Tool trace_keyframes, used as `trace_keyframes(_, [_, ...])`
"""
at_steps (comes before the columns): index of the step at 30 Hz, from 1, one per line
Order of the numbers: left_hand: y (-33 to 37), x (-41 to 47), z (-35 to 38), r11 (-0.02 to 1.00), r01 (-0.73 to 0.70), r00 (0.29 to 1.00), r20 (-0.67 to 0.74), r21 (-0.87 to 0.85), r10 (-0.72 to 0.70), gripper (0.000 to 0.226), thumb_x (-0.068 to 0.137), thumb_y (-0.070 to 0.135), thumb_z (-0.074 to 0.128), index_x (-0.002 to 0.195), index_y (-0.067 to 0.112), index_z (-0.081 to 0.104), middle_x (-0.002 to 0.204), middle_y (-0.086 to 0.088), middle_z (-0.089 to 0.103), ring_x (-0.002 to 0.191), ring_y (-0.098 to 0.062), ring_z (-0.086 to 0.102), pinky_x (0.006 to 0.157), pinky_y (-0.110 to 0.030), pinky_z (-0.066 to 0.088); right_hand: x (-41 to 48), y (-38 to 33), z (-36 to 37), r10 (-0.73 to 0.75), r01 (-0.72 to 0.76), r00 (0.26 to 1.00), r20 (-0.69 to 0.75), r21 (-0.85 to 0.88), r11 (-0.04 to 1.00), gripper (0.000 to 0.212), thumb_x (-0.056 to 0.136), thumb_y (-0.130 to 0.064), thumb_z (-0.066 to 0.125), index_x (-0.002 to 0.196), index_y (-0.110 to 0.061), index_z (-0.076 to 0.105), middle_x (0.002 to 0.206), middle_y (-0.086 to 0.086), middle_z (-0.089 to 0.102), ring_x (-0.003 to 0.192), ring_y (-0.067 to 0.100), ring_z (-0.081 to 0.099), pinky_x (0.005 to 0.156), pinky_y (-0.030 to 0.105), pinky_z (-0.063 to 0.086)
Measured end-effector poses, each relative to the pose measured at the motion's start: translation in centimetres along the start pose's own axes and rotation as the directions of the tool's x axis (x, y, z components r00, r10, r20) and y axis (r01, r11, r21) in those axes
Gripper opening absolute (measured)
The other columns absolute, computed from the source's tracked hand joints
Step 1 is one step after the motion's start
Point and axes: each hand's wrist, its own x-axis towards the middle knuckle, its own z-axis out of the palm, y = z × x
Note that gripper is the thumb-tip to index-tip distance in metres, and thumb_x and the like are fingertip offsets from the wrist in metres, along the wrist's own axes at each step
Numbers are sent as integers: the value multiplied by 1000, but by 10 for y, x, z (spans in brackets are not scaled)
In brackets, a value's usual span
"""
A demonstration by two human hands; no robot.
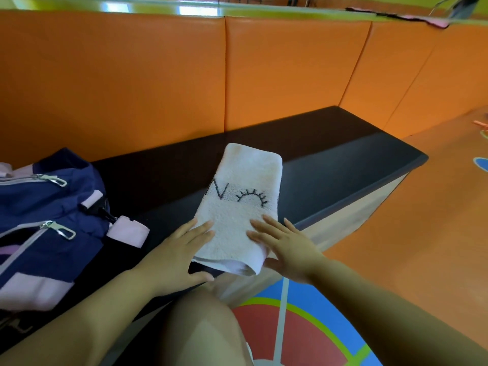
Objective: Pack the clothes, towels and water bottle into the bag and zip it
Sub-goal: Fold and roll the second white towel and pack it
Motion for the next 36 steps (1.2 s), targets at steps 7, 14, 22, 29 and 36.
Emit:
trace_keyframes(7, [8,-3,9,982,-110,937,-314,152,153,62,69,60,50,114,20,65,125,4,63,115,-11,42,79,-39,56,-5,5,-15,24,-36,999,41,351,936,68,82,-65,22,140,-33,38,155,-18,17,142,1,-2,119,49,6])
trace_keyframes(14, [12,-4,-4,981,-109,921,-356,158,160,37,78,37,45,88,15,72,78,0,72,71,-25,67,70,-35,58,-19,2,-16,-69,59,996,53,170,984,69,87,-54,49,146,-41,17,157,-17,7,144,6,-8,118,45,-4])
trace_keyframes(22, [17,5,-55,960,21,984,-165,-280,-69,36,76,56,41,81,27,62,72,0,63,68,-19,58,64,-41,46,-12,-2,-16,62,110,919,-388,406,907,40,92,-38,52,131,-37,49,127,-8,58,112,14,56,90,39,50])
trace_keyframes(29, [27,19,-70,639,52,955,-149,-768,-256,31,64,36,76,93,28,68,91,7,74,85,-5,68,75,-21,50,10,13,-51,319,-86,943,-94,858,506,19,95,-28,51,106,-36,63,109,-6,68,102,17,63,97,45,49])
trace_keyframes(36, [19,62,-62,555,166,904,-99,-815,-416,14,86,23,65,94,34,61,97,7,70,89,-8,67,73,-28,55,50,33,-69,467,-210,883,-34,862,461,27,95,-43,47,109,-24,59,105,-1,63,97,23,61,88,51,52])
